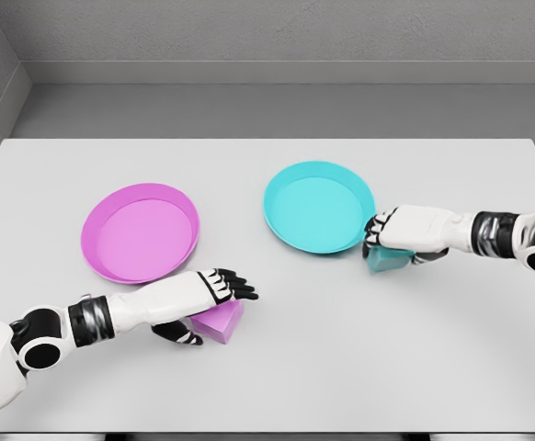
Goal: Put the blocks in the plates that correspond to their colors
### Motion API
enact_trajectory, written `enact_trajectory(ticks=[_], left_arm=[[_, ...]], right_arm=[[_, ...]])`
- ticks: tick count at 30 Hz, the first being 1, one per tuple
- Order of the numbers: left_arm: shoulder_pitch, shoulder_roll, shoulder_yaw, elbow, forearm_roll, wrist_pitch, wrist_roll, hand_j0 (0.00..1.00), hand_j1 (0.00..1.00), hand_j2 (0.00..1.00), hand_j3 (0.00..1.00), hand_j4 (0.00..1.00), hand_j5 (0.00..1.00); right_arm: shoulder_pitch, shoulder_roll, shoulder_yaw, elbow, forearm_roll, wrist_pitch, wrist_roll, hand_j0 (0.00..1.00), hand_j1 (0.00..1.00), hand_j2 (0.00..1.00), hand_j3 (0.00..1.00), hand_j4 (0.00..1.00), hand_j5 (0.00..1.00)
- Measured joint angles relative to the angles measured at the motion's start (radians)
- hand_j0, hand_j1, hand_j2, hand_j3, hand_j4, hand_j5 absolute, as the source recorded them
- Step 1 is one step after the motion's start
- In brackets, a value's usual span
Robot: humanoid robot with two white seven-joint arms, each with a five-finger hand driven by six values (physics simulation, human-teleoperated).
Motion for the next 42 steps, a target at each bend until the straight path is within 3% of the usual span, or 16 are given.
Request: enact_trajectory(ticks=[4, 9, 12, 14, 17, 29, 42], left_arm=[[-0.005, -0.004, -0.001, 0.004, 0.000, 0.000, 0.000, 1.00, 1.00, 1.00, 1.00, 1.00, 1.00], [-0.005, -0.014, -0.003, 0.015, -0.003, 0.000, -0.001, 0.88, 0.88, 0.88, 0.88, 0.88, 0.88], [-0.005, -0.021, -0.006, 0.021, -0.007, 0.000, -0.001, 0.87, 0.87, 0.87, 0.87, 0.87, 0.87], [-0.005, -0.024, -0.009, 0.024, -0.008, 0.000, -0.004, 0.75, 0.75, 0.75, 0.75, 0.75, 0.75], [-0.005, -0.027, -0.011, 0.025, -0.008, 0.000, -0.017, 0.71, 0.71, 0.71, 0.71, 0.71, 0.71], [-0.009, -0.029, -0.009, 0.005, -0.005, 0.000, -0.030, 0.69, 0.69, 0.69, 0.69, 0.69, 0.69], [0.000, -0.017, -0.002, -0.070, -0.003, 0.000, -0.031, 0.66, 0.66, 0.66, 0.66, 0.66, 0.66]], right_arm=[[0.000, -0.009, -0.010, -0.006, 0.000, 0.000, 0.000, 0.68, 0.68, 0.68, 0.68, 0.68, 0.68], [-0.014, -0.014, -0.014, -0.007, -0.001, 0.000, -0.001, 0.68, 0.68, 0.68, 0.68, 0.68, 0.68], [-0.021, -0.014, -0.018, -0.007, -0.001, 0.000, -0.001, 0.68, 0.68, 0.68, 0.68, 0.68, 0.68], [-0.028, -0.013, -0.020, -0.007, -0.001, 0.000, -0.001, 0.68, 0.68, 0.68, 0.68, 0.68, 0.68], [-0.037, -0.013, -0.021, -0.006, -0.001, 0.000, -0.002, 0.68, 0.68, 0.68, 0.68, 0.68, 0.68], [-0.074, -0.003, -0.022, 0.005, 0.000, 0.000, 0.002, 0.68, 0.68, 0.68, 0.68, 0.68, 0.68], [-0.109, 0.024, -0.021, 0.006, -0.001, 0.000, 0.002, 0.68, 0.68, 0.68, 0.68, 0.68, 0.68]])
